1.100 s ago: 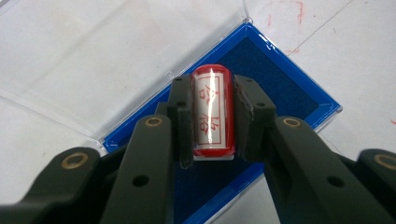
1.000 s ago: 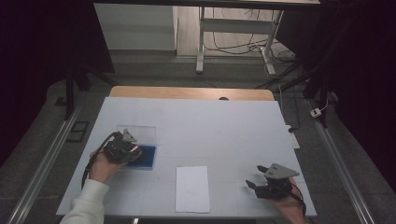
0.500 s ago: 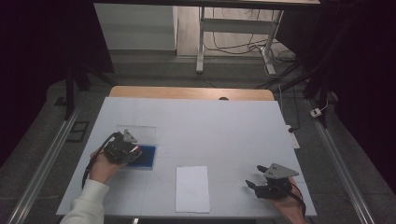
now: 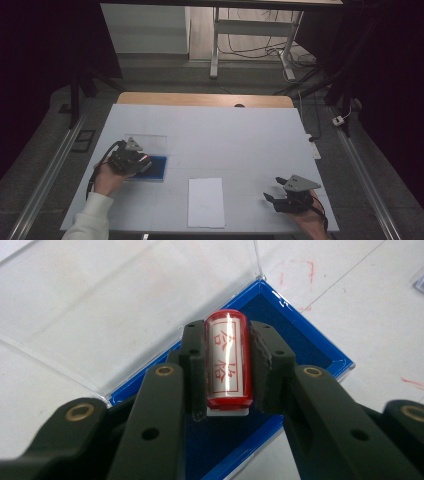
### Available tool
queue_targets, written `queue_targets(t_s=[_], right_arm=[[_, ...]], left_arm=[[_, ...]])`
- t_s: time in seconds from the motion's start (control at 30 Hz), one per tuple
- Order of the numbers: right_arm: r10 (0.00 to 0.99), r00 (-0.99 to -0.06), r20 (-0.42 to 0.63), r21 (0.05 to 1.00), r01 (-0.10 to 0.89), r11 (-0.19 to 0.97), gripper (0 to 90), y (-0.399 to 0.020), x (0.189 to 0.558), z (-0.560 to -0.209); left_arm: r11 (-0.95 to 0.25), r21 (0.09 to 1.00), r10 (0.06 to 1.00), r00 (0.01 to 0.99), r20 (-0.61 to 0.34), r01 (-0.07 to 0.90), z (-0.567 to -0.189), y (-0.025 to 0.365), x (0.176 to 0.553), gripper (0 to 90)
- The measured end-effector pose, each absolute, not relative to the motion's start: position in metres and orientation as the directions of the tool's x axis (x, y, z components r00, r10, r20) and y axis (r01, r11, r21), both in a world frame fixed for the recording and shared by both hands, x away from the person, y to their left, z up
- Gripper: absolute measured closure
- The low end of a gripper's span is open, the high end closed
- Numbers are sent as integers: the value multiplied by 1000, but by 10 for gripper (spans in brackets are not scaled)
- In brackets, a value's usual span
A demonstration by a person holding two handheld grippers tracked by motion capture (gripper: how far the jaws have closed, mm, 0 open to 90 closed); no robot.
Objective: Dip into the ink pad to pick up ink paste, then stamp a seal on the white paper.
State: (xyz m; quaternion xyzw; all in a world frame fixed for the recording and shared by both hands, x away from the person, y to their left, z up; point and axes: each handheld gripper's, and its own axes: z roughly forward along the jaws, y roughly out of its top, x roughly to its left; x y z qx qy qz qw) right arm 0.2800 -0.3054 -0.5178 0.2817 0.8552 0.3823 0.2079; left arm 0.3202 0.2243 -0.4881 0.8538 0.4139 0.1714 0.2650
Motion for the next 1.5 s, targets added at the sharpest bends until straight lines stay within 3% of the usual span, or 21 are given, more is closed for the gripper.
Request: queue_targets(t_s=[0.37, 0.9, 1.5], right_arm=[[641, -754, -141, 773, 321, 548, 272, -306, 280, -518], [644, -751, -142, 774, 321, 546, 273, -307, 280, -519], [642, -753, -144, 769, 323, 552, 273, -306, 280, -519]], left_arm=[[-478, 676, 782, 622, 37, 561, -463, 226, 310, 700], [-449, 707, 758, 652, -23, 546, -456, 229, 306, 700], [-470, 741, 688, 725, -32, 479, -442, 205, 297, 700]])
